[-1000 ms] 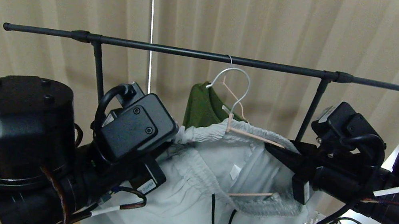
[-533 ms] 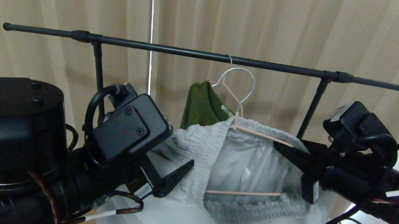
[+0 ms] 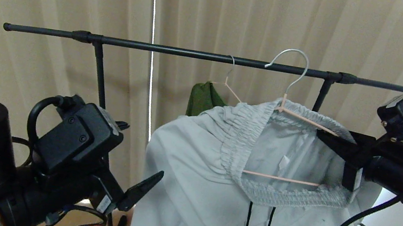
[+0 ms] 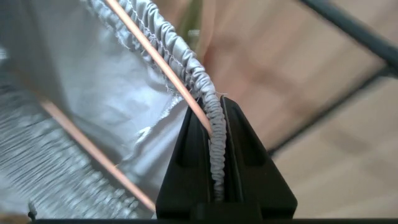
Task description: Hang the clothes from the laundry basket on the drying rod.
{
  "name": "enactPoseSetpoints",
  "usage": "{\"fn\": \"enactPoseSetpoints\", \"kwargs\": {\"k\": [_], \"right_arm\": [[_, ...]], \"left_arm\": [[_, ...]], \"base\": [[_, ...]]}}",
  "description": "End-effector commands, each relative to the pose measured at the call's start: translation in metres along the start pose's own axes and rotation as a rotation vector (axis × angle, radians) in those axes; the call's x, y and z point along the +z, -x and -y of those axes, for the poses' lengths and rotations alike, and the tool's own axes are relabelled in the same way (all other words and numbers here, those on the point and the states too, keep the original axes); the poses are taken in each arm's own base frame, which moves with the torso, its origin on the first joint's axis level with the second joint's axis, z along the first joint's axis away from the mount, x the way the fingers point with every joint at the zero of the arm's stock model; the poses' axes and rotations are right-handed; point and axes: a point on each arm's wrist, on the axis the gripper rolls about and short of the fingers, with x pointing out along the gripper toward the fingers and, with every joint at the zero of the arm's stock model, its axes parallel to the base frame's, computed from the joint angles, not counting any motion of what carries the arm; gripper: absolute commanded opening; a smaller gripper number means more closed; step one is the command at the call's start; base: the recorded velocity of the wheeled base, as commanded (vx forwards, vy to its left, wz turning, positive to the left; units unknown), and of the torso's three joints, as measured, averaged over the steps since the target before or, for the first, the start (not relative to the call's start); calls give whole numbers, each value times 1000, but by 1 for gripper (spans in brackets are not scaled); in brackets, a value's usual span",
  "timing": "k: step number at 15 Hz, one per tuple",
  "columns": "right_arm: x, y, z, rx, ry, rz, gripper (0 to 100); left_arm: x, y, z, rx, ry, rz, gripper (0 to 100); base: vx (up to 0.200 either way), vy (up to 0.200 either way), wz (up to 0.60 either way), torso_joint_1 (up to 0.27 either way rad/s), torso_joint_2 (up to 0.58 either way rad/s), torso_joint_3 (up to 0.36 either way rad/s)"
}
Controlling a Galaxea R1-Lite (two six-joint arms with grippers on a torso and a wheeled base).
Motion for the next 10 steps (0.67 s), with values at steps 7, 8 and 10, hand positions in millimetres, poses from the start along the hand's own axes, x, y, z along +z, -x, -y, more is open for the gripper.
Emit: {"fn": "enactPoseSetpoints", "kwargs": {"k": [7, 8, 10], "right_arm": [[21, 23, 8, -21, -7, 110, 0], [23, 24, 8, 0, -8, 129, 0], [27, 25, 6, 43, -10, 156, 0]], "left_arm": [[-70, 17, 4, 9, 7, -265, 100], [-69, 13, 4, 9, 7, -265, 100], [-67, 4, 4, 17, 11, -244, 100]], "base": [[0, 0, 0, 0, 0, 0], [0, 0, 0, 0, 0, 0], [0, 0, 0, 0, 0, 0]]}}
